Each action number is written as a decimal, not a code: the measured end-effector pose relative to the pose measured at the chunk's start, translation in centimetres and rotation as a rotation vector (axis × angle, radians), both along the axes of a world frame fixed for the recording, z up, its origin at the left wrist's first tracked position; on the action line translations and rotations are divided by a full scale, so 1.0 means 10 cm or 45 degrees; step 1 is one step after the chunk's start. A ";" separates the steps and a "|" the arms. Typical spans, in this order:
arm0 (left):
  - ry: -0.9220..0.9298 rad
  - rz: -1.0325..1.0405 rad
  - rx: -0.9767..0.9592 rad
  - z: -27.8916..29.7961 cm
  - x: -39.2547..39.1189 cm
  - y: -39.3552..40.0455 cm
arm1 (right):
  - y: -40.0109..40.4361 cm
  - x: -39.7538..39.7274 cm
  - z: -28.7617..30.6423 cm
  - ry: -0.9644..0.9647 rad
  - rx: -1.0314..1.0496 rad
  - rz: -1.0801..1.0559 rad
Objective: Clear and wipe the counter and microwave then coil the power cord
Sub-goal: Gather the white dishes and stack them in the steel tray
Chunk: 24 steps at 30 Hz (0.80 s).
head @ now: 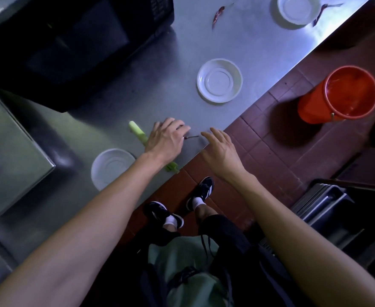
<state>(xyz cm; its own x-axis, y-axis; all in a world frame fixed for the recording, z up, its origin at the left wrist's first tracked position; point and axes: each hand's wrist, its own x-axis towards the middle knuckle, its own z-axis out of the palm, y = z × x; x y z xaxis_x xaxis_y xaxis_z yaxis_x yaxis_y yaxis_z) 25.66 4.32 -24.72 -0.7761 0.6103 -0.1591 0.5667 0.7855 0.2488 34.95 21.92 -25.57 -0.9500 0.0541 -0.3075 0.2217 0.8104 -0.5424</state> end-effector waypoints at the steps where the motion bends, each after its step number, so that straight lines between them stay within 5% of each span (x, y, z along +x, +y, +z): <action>1: -0.007 -0.012 -0.044 -0.02 -0.02 0.05 | 0.07 0.00 -0.02 -0.001 -0.011 -0.013; 11: 0.010 0.069 -0.219 -0.08 -0.21 0.37 | 0.64 -0.14 -0.06 0.016 -0.100 -0.018; 24: 0.127 0.173 0.134 0.22 -0.78 1.17 | 1.36 -0.78 0.20 0.084 -0.033 -0.073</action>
<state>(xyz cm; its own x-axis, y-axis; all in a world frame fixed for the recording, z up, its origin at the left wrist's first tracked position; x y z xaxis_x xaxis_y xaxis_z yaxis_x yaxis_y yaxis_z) 17.91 16.05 -22.55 -0.8612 0.5080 -0.0181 0.4832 0.8290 0.2815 27.19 35.51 -23.57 -0.9638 0.1017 -0.2464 0.2303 0.7829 -0.5780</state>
